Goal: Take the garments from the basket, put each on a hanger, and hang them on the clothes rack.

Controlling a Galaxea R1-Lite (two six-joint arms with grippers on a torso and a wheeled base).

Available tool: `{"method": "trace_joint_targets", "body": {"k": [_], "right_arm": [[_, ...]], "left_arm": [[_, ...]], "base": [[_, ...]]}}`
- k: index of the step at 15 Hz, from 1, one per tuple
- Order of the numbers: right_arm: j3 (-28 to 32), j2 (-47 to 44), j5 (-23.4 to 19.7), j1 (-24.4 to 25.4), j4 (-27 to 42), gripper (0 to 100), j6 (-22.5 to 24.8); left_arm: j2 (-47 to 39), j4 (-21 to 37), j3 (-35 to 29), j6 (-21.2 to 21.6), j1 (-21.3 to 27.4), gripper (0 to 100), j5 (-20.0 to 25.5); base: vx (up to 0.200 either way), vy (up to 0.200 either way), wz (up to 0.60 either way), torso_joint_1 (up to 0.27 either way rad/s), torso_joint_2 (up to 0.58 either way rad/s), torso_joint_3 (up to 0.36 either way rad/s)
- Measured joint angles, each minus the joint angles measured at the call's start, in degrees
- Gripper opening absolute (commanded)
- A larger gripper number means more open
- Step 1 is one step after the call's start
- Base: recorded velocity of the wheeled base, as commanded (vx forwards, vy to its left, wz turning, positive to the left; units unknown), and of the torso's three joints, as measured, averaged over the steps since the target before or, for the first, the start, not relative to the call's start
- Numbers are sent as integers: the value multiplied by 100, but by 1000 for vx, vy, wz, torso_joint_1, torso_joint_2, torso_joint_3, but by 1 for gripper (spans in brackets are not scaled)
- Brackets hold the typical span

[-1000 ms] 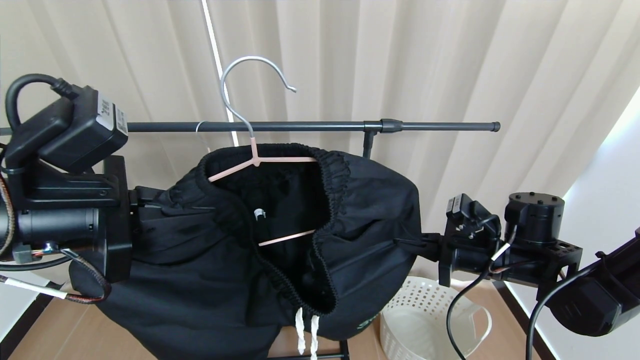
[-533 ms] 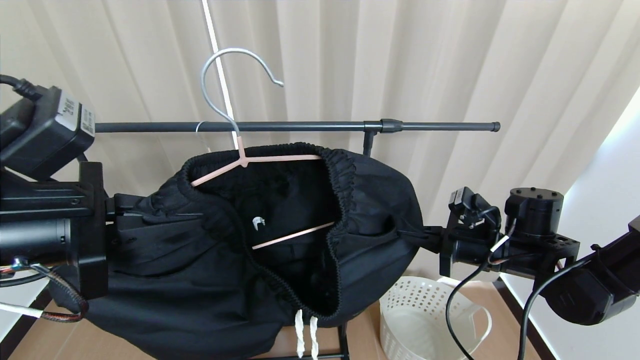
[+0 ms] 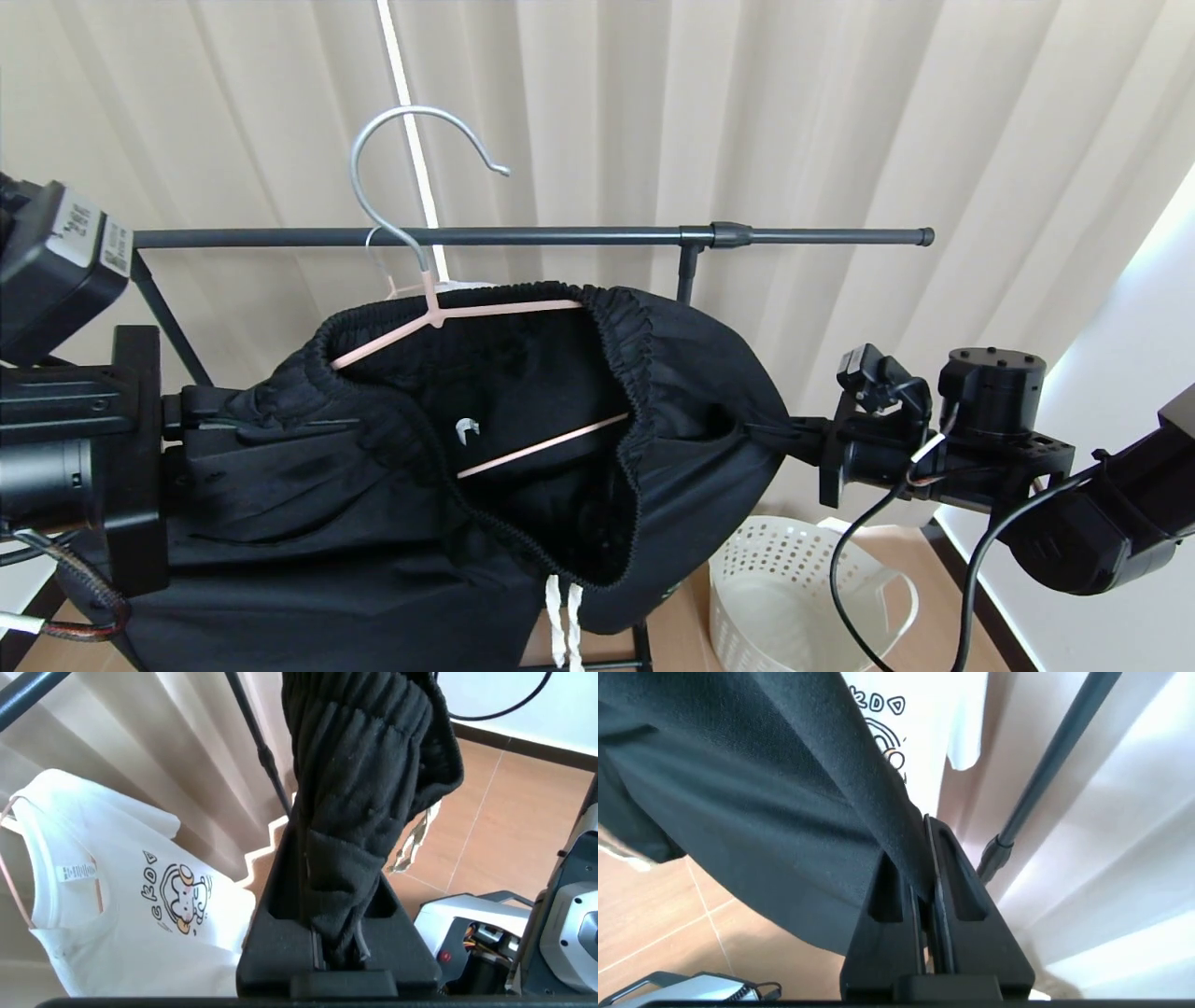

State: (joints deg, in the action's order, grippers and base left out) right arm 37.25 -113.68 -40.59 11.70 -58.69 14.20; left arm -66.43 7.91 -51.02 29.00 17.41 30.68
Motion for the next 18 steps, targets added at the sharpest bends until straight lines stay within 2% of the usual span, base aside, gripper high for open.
{"method": "trace_joint_targets", "body": {"k": [11, 12, 18], "right_arm": [[34, -88, 11, -5, -10, 0, -17], [23, -101, 11, -5, -11, 100, -15], [-165, 87, 9, 23, -13, 100, 9]], "left_arm": [[89, -255, 107, -188, -101, 0, 0], [89, -256, 129, -188, -116, 0, 0], [61, -261, 194, -199, -208, 0, -23]], "base": [[0, 0, 0, 0, 0, 0], [0, 0, 0, 0, 0, 0], [0, 0, 0, 0, 0, 0]]}}
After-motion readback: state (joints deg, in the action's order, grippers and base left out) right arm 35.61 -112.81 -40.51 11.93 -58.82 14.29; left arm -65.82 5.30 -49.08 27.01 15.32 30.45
